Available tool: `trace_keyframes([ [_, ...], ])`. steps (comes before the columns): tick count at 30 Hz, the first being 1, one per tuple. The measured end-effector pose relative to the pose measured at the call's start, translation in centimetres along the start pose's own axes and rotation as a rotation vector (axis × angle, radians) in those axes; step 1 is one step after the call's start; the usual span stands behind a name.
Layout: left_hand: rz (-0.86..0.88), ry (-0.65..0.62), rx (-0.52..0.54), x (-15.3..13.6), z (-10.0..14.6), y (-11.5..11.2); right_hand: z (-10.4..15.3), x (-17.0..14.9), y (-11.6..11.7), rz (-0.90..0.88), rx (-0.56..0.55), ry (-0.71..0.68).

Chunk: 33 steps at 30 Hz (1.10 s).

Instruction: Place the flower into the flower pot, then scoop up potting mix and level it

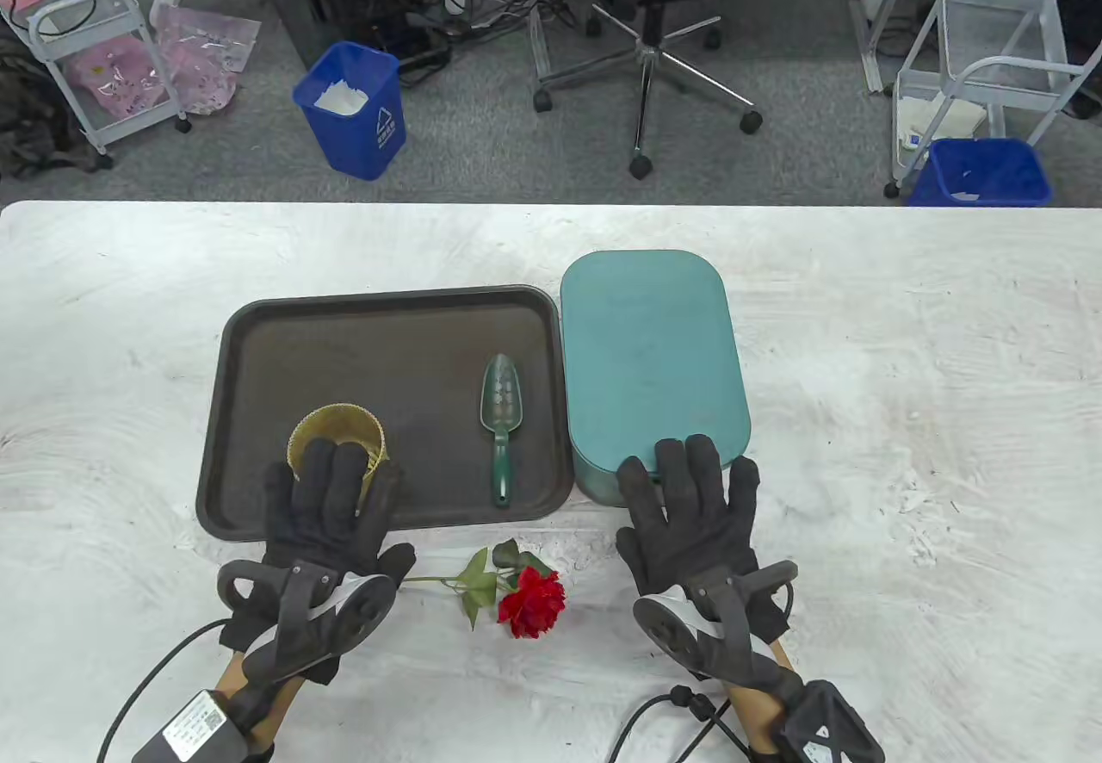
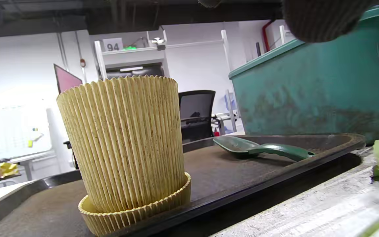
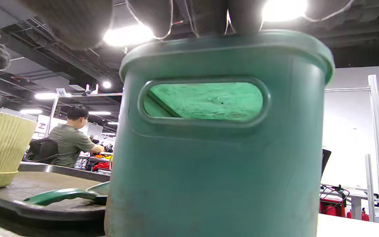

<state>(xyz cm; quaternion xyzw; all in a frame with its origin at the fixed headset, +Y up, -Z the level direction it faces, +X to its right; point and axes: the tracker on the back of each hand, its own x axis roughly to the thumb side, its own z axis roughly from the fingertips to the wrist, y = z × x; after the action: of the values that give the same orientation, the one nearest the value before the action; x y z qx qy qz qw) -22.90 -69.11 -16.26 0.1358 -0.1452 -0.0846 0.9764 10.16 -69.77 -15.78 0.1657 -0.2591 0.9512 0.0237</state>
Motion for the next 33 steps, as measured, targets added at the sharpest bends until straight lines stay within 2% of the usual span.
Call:
trace_keyframes([
  [16,0.002,-0.039,0.0,0.6,0.1,0.2,-0.2,-0.1,-0.3,0.024,-0.033,0.006],
  [22,0.013,-0.037,0.047,0.4,0.2,1.0,-3.2,1.1,-1.8,0.095,-0.079,-0.014],
  [27,0.023,-0.046,0.041,0.5,0.2,0.9,-6.4,2.3,-2.3,0.137,0.014,-0.016],
  [33,0.031,-0.037,0.033,0.3,0.1,0.7,-8.4,2.6,0.5,0.177,0.25,0.021],
])
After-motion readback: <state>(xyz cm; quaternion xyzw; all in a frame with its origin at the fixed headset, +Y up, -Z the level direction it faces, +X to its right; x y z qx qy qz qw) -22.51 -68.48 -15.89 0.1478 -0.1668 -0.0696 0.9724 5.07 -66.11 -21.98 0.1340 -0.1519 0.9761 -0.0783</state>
